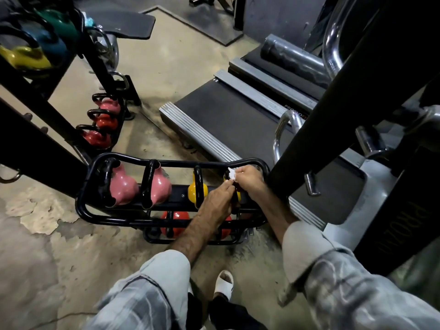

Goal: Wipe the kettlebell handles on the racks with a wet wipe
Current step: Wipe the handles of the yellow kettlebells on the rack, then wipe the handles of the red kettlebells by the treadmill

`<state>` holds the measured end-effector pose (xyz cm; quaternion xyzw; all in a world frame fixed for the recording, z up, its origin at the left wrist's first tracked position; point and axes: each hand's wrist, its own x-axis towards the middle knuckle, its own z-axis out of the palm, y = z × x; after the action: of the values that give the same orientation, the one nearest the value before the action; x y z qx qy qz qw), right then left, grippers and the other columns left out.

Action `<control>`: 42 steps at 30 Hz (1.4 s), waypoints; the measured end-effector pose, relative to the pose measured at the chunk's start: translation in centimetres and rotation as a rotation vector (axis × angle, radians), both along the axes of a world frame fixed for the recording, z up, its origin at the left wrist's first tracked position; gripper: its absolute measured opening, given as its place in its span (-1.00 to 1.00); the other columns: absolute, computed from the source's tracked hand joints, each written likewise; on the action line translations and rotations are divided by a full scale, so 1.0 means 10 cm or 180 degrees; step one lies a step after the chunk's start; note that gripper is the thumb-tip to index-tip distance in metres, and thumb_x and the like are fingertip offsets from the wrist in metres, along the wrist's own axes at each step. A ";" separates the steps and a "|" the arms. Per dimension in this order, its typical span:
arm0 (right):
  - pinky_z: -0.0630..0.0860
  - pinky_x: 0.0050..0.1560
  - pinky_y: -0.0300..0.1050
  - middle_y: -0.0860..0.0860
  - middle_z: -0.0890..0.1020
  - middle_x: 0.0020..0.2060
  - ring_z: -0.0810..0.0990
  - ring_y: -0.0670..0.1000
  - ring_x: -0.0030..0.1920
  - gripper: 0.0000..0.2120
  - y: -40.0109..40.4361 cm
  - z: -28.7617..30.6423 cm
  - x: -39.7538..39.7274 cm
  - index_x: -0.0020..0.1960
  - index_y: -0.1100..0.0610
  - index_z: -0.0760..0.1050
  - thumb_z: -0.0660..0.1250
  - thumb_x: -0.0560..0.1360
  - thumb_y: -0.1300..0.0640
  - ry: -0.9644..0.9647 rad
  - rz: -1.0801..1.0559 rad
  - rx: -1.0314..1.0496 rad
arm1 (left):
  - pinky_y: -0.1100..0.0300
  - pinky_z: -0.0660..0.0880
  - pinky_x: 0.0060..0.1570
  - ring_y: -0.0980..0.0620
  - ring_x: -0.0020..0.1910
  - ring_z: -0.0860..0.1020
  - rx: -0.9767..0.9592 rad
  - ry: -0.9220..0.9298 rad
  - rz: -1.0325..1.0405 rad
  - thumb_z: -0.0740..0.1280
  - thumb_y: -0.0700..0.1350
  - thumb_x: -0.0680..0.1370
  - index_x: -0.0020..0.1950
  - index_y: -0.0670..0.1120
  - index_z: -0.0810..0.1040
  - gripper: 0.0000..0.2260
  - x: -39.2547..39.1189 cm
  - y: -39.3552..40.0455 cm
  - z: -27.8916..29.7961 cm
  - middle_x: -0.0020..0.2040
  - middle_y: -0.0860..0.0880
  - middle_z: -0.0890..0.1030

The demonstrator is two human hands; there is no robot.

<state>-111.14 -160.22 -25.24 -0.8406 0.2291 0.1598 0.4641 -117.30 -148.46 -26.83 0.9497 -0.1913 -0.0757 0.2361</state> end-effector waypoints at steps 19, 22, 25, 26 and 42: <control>0.46 -0.10 -0.31 0.07 0.71 -0.15 0.61 -0.07 -0.13 -0.76 -0.13 0.05 -0.16 -0.04 0.19 0.65 0.30 0.40 0.41 -0.1282 0.1249 -0.0526 | 0.05 0.51 0.04 -0.11 0.10 0.56 -0.0432 0.0049 0.0180 0.32 -0.19 0.43 0.29 -0.02 0.39 -0.57 -0.02 0.06 -0.08 0.18 -0.05 0.57; 0.46 -0.12 -0.44 0.02 0.69 -0.15 0.61 -0.11 -0.15 -0.88 -0.11 0.20 -0.29 -0.03 0.19 0.64 0.39 0.44 0.27 -0.1429 0.0485 -0.0241 | 0.05 0.52 0.07 -0.09 0.12 0.55 -0.0552 0.0059 0.0123 0.34 -0.20 0.43 0.31 -0.02 0.39 -0.55 -0.02 0.05 -0.02 0.24 -0.04 0.54; 0.56 -0.02 -0.25 -0.10 0.68 -0.15 0.64 -0.15 -0.09 -0.78 -0.04 0.30 -0.41 -0.06 -0.02 0.61 0.31 0.46 0.27 -0.1892 -0.0490 -0.0006 | 0.12 0.49 0.12 -0.06 0.15 0.55 -0.0600 -0.0017 0.0045 0.35 -0.22 0.45 0.30 -0.07 0.42 -0.58 0.00 0.11 -0.02 0.22 -0.06 0.55; 0.55 0.00 -0.23 -0.10 0.67 -0.12 0.63 -0.16 -0.07 -0.76 0.00 0.34 -0.49 -0.04 -0.02 0.59 0.30 0.46 0.30 -0.1988 -0.0617 0.0161 | 0.14 0.50 0.09 -0.03 0.10 0.57 -0.0714 0.0025 0.0108 0.36 -0.21 0.46 0.28 -0.06 0.43 -0.60 -0.01 0.15 0.02 0.17 -0.05 0.58; 0.57 0.12 0.18 -0.01 0.70 -0.01 0.65 0.08 0.05 -0.76 1.68 -0.70 -2.37 0.00 -0.12 0.63 0.33 0.39 0.11 -0.1364 -0.1986 0.0993 | 0.58 0.32 -0.03 0.15 -0.10 0.55 -0.1242 0.0164 -0.0125 0.38 -0.31 0.45 0.01 -0.14 0.61 -0.83 -1.25 2.17 -0.44 -0.09 -0.01 0.67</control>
<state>-134.85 -143.44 -32.25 -0.6645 0.3442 -0.1345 0.6495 -129.78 -126.73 -31.27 0.8797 -0.2147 -0.0660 0.4190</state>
